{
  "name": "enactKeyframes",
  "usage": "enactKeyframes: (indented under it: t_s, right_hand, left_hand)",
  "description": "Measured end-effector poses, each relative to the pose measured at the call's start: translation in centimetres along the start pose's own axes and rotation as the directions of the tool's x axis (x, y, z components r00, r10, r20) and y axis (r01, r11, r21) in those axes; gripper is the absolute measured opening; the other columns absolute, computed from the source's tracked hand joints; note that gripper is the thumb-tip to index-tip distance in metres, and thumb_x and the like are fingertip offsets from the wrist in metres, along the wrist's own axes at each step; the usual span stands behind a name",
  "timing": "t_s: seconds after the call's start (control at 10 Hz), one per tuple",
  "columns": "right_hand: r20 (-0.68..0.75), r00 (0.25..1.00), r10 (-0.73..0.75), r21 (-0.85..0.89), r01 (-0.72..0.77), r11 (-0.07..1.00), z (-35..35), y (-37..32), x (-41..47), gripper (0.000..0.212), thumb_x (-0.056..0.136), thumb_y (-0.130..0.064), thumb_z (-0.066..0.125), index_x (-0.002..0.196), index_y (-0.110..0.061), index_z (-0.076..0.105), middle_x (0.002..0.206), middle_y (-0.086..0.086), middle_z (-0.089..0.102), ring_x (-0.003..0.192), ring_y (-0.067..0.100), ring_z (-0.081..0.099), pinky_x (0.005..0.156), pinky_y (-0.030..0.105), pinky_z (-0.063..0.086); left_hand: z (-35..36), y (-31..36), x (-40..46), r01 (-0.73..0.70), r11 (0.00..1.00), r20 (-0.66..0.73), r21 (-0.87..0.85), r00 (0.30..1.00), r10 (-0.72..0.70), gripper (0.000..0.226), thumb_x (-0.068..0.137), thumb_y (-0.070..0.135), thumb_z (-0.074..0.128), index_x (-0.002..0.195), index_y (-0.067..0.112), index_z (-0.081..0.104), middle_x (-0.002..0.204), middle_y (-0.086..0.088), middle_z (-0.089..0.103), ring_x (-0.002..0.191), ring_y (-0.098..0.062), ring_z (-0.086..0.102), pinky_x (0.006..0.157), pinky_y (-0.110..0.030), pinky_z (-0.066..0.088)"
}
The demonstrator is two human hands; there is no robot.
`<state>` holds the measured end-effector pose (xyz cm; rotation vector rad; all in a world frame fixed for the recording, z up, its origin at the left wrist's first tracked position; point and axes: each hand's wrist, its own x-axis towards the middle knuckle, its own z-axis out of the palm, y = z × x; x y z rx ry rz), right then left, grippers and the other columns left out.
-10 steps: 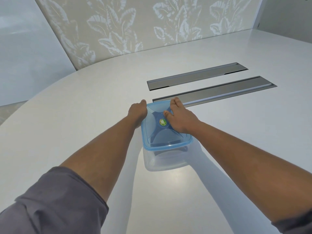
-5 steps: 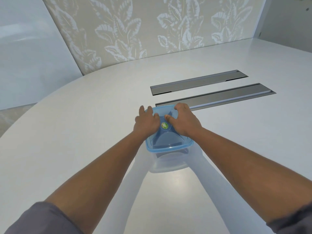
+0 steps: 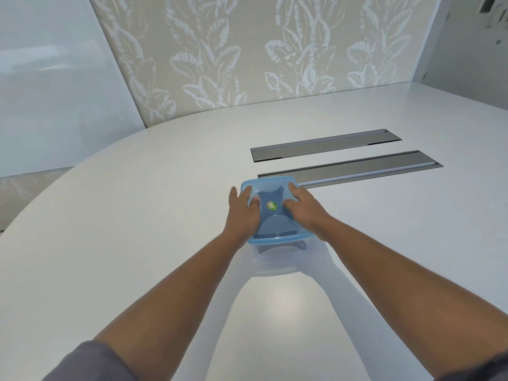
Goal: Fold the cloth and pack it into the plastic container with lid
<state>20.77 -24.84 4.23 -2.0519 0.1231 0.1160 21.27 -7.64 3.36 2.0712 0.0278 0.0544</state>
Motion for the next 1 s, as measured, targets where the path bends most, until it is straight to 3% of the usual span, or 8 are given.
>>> enactKeyframes:
  t_s: [0.1,0.2,0.3,0.5,0.7,0.8,0.9,1.0]
  right_hand:
    - [-0.096,0.994,0.059,0.270,-0.031,0.962,0.1,0.7,-0.5,0.051,0.095,-0.029,0.060,0.143,-0.033,0.045,0.123,-0.003,0.062,0.105,0.020,0.065,0.084,0.037,0.058]
    - [-0.312,0.941,0.128,0.336,-0.016,0.942,0.6,1.0,-0.7,0.022,0.091,-0.024,0.061,0.111,-0.019,0.055,0.100,-0.003,0.062,0.086,0.019,0.060,0.067,0.032,0.047]
    - [-0.327,0.937,0.121,0.325,-0.009,0.946,1.4,0.9,-0.9,0.016,0.089,-0.020,0.057,0.103,-0.014,0.060,0.092,-0.003,0.063,0.078,0.017,0.057,0.063,0.031,0.043]
    - [-0.221,0.970,0.100,0.370,-0.011,0.929,3.5,0.5,-1.5,0.013,0.096,-0.021,0.053,0.108,-0.022,0.060,0.102,0.000,0.067,0.090,0.022,0.064,0.082,0.042,0.056]
    - [-0.168,0.983,0.078,0.367,-0.011,0.930,3.6,0.4,-2.1,0.013,0.103,-0.030,0.050,0.113,-0.025,0.056,0.105,0.001,0.066,0.097,0.025,0.064,0.092,0.046,0.055]
    - [-0.094,0.993,0.067,0.361,-0.029,0.932,3.1,0.3,-2.4,0.030,0.103,-0.039,0.050,0.129,-0.024,0.053,0.120,0.002,0.066,0.105,0.023,0.065,0.095,0.046,0.054]
    - [0.012,0.996,0.085,0.338,-0.084,0.937,2.6,0.5,-2.3,0.078,0.090,-0.072,0.050,0.153,-0.027,0.036,0.146,-0.003,0.053,0.128,0.024,0.057,0.109,0.050,0.047]
    - [-0.057,0.998,0.020,0.242,-0.006,0.970,2.4,-0.6,-2.5,0.097,0.079,-0.088,0.046,0.156,-0.032,0.032,0.158,-0.001,0.044,0.139,0.024,0.049,0.115,0.050,0.041]
  left_hand:
    - [-0.1,-0.3,-0.4,0.137,0.967,-0.051,-0.215,0.987,-0.151,0.052,0.110,0.033,0.037,0.160,0.020,0.029,0.156,0.000,0.041,0.140,-0.025,0.046,0.106,-0.036,0.043]
    - [-0.3,-0.6,-0.1,0.235,0.921,-0.001,-0.311,0.969,-0.248,0.035,0.110,0.037,0.035,0.129,0.017,0.057,0.127,-0.009,0.066,0.106,-0.029,0.066,0.082,-0.041,0.057]
    - [-1.2,-0.9,-0.3,0.258,0.886,0.027,-0.385,0.963,-0.269,0.031,0.110,0.035,0.036,0.112,0.017,0.061,0.115,-0.014,0.070,0.093,-0.029,0.067,0.079,-0.043,0.060]
    - [-3.4,-2.1,-0.7,0.269,0.877,-0.002,-0.399,0.956,-0.294,0.031,0.111,0.034,0.035,0.098,0.019,0.059,0.100,-0.009,0.066,0.084,-0.027,0.063,0.066,-0.034,0.055]
    - [-3.7,-2.0,-0.9,0.284,0.883,0.004,-0.373,0.953,-0.304,0.032,0.110,0.035,0.034,0.097,0.019,0.059,0.101,-0.011,0.066,0.086,-0.029,0.062,0.072,-0.038,0.054]
    - [-3.8,-2.1,-0.6,0.270,0.912,0.026,-0.308,0.961,-0.276,0.033,0.110,0.036,0.033,0.104,0.016,0.058,0.110,-0.015,0.066,0.087,-0.028,0.061,0.075,-0.038,0.052]
    - [-4.5,-1.6,-0.7,0.253,0.944,0.027,-0.209,0.967,-0.253,0.046,0.109,0.042,0.030,0.137,0.010,0.048,0.138,-0.015,0.057,0.110,-0.030,0.059,0.090,-0.041,0.051]
    - [-5.5,-0.6,-1.0,0.220,0.960,-0.039,-0.175,0.972,-0.230,0.064,0.109,0.047,0.028,0.161,0.010,0.022,0.165,-0.009,0.033,0.148,-0.032,0.037,0.115,-0.044,0.035]
